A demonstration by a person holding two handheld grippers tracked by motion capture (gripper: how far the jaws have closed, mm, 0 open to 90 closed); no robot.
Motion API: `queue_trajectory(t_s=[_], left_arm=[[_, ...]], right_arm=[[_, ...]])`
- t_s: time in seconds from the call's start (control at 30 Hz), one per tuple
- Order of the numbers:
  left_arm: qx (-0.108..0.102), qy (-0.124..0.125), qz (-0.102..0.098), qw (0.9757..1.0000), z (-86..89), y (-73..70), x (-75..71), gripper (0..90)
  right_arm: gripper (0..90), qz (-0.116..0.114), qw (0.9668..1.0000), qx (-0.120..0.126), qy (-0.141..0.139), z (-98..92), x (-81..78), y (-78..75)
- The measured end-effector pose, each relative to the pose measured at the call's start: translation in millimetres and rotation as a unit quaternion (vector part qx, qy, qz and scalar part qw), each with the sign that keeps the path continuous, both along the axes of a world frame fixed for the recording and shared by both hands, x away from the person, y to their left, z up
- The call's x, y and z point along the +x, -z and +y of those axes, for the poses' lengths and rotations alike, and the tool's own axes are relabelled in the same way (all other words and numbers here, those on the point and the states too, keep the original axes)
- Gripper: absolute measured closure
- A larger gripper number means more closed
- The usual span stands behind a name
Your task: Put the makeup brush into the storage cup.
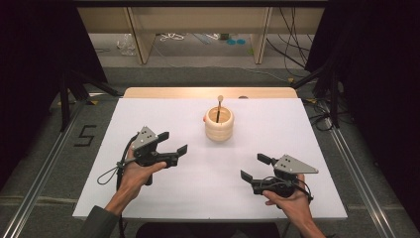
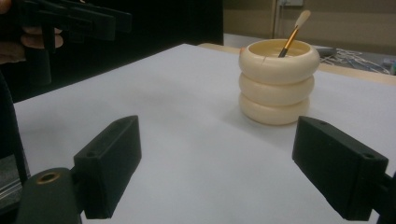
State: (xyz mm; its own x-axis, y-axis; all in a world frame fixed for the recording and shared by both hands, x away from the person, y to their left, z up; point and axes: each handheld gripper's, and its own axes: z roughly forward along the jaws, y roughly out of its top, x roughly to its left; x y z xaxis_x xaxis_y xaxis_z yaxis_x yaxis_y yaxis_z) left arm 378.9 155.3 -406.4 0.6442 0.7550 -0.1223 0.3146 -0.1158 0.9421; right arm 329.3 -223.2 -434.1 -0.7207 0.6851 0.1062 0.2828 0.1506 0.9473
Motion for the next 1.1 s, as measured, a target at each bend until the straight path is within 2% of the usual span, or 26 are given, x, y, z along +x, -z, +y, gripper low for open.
queue_trajectory(t_s=[0.07, 0.17, 0.2, 0.3, 0.33, 0.43, 0.67, 0.7, 0.77, 1.1], left_arm=[[-0.001, 0.001, 0.000, 1.0000, -0.3, 1.1, -2.0, 16.4], [0.006, 0.001, -0.001, 1.0000, -0.5, 3.1, -4.9, 16.4], [0.019, 0.004, -0.006, 0.9998, 0.6, 3.9, -6.3, 16.4], [0.018, 0.007, -0.004, 0.9998, 1.1, 6.2, -9.1, 16.4], [0.018, 0.006, -0.004, 0.9998, 1.5, 6.7, -10.2, 16.4], [0.018, 0.007, -0.004, 0.9998, 2.8, 7.6, -14.0, 16.4], [0.020, 0.010, -0.006, 0.9997, 2.8, 10.6, -22.6, 16.4], [0.022, 0.011, -0.007, 0.9997, 2.6, 11.0, -24.0, 16.4], [0.019, 0.014, -0.006, 0.9997, 1.6, 12.2, -27.6, 16.5], [0.030, 0.021, -0.007, 0.9993, 1.3, 17.4, -37.3, 16.5]], right_arm=[[16.4, -0.007, 0.9999, 0.009, 0.001, 0.2, 0.2, 0.2], [16.4, -0.008, 0.9999, 0.005, 0.008, -1.4, -0.4, -1.3], [16.4, -0.008, 0.9999, 0.006, 0.009, -1.7, -0.3, -1.4], [16.4, -0.010, 0.9999, 0.009, 0.008, -1.5, 0.1, -1.2], [16.4, -0.007, 1.0000, 0.004, 0.006, -2.0, -0.4, -2.0], [16.4, -0.017, 0.9997, 0.015, 0.008, -1.5, 0.5, -1.3], [16.3, -0.015, 0.9997, 0.015, 0.014, -2.1, -0.2, -2.1], [16.3, -0.014, 0.9996, 0.023, 0.010, -1.2, 0.0, -1.6], [16.3, -0.014, 0.9998, 0.012, 0.006, -2.8, 0.1, -2.7], [16.3, -0.015, 0.9997, 0.018, 0.012, -2.6, -0.4, -2.9]])
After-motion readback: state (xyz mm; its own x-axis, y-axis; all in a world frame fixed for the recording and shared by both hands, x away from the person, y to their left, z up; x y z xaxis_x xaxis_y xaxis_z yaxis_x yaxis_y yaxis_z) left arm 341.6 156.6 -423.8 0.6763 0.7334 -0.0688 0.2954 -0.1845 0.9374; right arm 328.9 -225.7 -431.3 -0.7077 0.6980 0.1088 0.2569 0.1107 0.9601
